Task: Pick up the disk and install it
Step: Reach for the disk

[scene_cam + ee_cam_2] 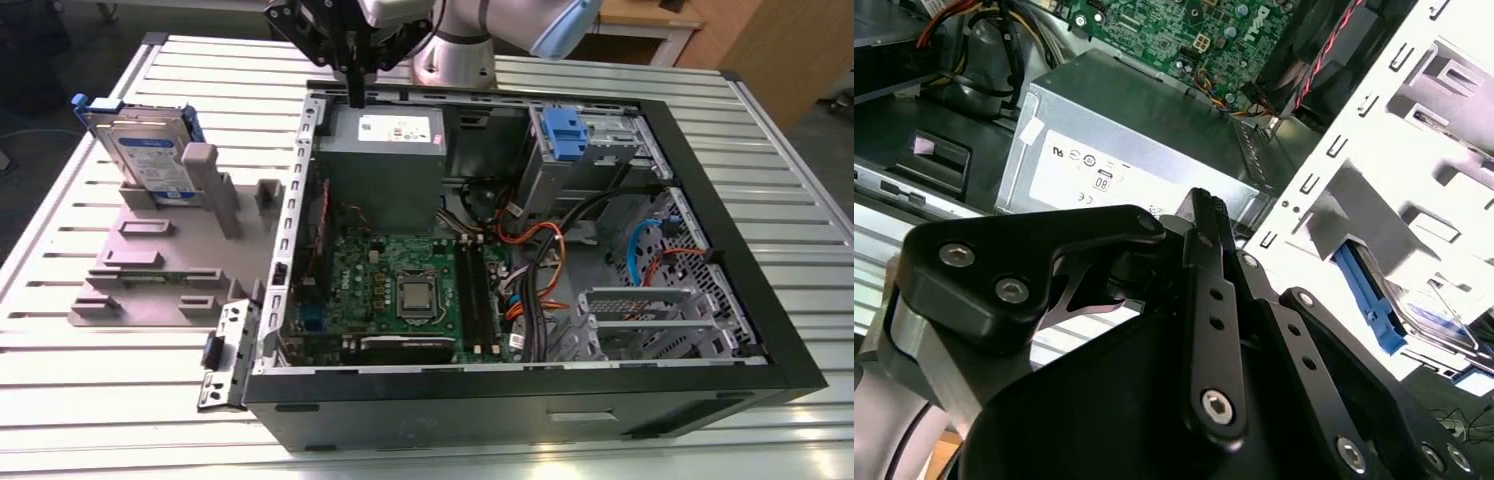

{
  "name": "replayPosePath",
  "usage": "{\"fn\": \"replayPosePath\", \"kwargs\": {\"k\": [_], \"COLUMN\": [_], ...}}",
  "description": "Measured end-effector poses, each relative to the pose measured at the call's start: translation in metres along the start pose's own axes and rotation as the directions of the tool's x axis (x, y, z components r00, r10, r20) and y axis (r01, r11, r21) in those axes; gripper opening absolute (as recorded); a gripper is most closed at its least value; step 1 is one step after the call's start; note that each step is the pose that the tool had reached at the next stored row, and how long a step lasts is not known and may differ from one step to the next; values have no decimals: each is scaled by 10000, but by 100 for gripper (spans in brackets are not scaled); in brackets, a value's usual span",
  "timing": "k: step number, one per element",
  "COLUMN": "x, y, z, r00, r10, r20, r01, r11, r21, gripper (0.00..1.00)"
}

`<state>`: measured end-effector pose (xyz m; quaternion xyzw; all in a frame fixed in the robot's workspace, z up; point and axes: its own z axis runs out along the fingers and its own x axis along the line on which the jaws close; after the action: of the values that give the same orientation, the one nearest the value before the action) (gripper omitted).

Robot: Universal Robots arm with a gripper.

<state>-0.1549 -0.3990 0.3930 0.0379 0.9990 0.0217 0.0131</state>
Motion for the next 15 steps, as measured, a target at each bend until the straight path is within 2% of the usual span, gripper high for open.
{"fn": "replayPosePath", "kwargs": {"k": [15], "x": [84], "y": [-2], "z": [-2], "r00": [10000], "r10": [-1], "r20": [-1], "r01": [1], "r11": [10000], "r21": [1], "gripper": [11]}}
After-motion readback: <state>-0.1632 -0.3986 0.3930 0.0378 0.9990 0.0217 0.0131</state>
